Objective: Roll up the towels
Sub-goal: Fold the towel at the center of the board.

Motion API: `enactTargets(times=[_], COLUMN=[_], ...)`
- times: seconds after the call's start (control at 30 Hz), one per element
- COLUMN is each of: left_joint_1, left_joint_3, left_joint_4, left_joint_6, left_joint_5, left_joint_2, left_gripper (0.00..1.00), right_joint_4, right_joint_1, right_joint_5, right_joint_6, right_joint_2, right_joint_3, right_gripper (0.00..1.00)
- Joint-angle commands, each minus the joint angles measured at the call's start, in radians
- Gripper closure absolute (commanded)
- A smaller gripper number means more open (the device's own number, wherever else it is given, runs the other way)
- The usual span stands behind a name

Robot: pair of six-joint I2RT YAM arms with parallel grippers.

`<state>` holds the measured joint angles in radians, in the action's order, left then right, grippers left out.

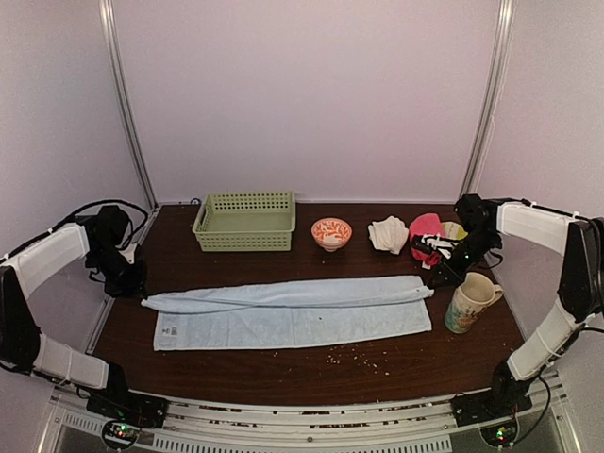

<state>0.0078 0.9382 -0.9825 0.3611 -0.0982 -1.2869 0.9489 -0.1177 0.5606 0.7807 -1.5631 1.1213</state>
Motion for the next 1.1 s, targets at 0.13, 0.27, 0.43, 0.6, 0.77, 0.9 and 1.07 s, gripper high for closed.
enactTargets(times=[0.13, 0.27, 0.43, 0.6, 0.77, 0.9, 1.07], left_joint_1=[0.011, 0.009, 0.01, 0.01, 0.011, -0.007, -0.032], left_joint_3=[-0.067, -0.11, -0.123, -0.125, -0.039, 0.06, 0.004], left_joint_4=[-0.028, -0.027, -0.04, -0.051, -0.035, -0.015, -0.013], left_joint_6=[0.001, 0.009, 0.039, 0.053, 0.033, -0.027, -0.008], left_joint_5=[-0.051, -0.083, -0.033, 0.001, 0.07, 0.112, 0.04], left_joint_2=[0.041, 0.055, 0.071, 0.07, 0.096, 0.111, 0.108], left_gripper=[1.0, 1.0, 1.0, 1.0, 1.0, 1.0, 1.0], right_joint_4=[0.089, 0.101, 0.147, 0.15, 0.169, 0.173, 0.165], right_joint_1=[-0.017, -0.04, -0.06, -0.073, -0.085, -0.111, -0.137], right_joint_5=[-0.002, -0.034, -0.054, -0.098, -0.114, -0.149, -0.181], right_joint_6=[0.072, 0.091, 0.13, 0.142, 0.177, 0.187, 0.189], right_joint_2=[0.01, -0.002, -0.016, -0.021, -0.051, -0.088, -0.111], right_joint_3=[0.025, 0.022, 0.019, -0.004, -0.018, -0.016, -0.002], right_gripper=[1.0, 1.0, 1.0, 1.0, 1.0, 1.0, 1.0])
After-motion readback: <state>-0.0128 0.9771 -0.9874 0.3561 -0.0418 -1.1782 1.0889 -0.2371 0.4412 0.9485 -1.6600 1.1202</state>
